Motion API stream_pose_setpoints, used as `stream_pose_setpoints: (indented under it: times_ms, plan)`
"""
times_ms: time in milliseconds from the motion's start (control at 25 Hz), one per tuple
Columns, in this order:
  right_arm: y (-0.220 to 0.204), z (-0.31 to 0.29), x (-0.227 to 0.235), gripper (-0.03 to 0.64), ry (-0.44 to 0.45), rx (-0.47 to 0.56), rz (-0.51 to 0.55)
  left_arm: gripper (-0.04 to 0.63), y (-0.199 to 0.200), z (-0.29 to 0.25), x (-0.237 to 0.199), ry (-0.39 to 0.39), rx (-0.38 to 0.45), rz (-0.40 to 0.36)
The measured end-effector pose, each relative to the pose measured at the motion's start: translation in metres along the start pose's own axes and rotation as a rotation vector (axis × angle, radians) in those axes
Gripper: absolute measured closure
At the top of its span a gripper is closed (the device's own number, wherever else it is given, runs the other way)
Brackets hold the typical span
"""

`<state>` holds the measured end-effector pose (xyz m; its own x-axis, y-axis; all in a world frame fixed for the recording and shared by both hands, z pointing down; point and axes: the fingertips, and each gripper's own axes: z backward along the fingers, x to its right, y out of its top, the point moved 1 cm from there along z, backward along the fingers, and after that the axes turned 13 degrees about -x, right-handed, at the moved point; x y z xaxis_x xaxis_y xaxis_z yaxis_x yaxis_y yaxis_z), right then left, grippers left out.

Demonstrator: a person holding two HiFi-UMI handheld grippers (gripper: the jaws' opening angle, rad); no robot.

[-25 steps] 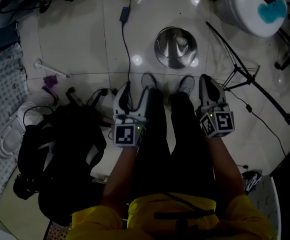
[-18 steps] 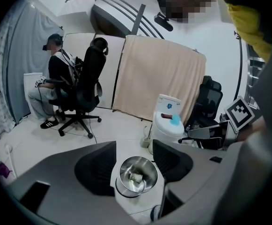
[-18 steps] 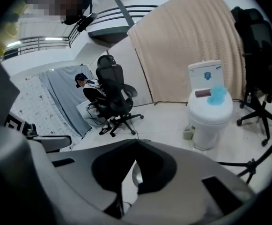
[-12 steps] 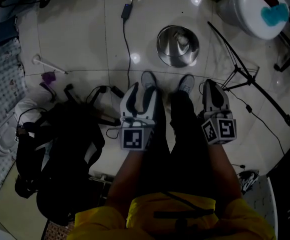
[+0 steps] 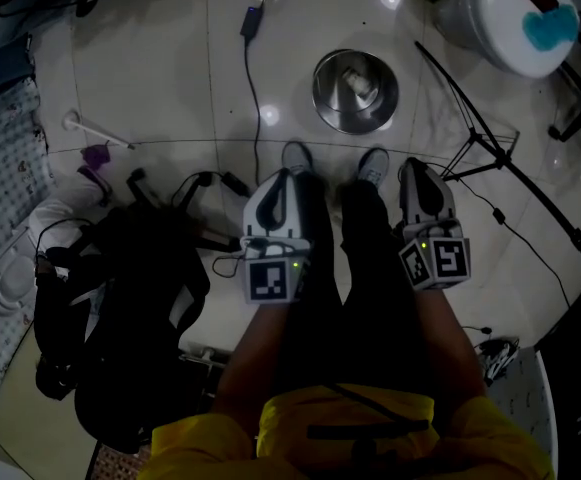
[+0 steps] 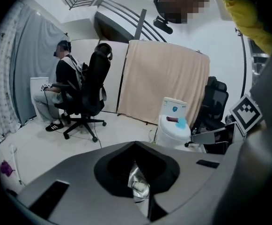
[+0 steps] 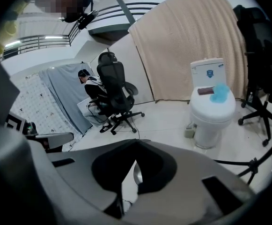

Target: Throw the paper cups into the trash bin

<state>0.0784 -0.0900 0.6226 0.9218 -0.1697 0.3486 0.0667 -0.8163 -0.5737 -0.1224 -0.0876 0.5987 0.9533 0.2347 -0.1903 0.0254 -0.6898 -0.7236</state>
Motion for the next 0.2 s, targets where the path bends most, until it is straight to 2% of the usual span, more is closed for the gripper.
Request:
stream_pose_setpoints:
  times_ms: [200]
  plan:
    - [-0.0026,-0.003,-0.0003,0.614,0.004,-0.01,0.007,0.595,-0.0042,-0.0015,0.002,0.013,-0.012,-0.007]
